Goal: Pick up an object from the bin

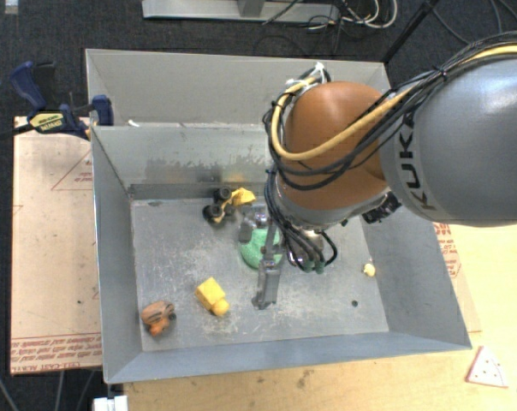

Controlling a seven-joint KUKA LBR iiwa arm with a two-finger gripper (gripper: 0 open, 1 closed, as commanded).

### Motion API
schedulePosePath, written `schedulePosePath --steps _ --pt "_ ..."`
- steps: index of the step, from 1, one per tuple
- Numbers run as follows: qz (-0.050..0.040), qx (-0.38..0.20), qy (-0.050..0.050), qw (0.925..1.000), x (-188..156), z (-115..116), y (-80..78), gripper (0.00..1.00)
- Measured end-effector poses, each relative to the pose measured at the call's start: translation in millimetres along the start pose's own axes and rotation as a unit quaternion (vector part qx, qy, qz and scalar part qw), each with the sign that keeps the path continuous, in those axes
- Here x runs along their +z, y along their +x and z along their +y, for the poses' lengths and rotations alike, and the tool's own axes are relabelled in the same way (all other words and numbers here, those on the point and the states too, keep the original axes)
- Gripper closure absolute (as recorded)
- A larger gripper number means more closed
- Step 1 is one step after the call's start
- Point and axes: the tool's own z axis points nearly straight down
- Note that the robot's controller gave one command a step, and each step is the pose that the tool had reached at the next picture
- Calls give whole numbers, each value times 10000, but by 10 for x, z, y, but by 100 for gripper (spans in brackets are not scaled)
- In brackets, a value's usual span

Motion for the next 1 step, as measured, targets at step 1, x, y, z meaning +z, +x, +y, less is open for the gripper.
schedulePosePath --steps 1 --pt "-40 16 -6 10000 -39 -7 -17 0"
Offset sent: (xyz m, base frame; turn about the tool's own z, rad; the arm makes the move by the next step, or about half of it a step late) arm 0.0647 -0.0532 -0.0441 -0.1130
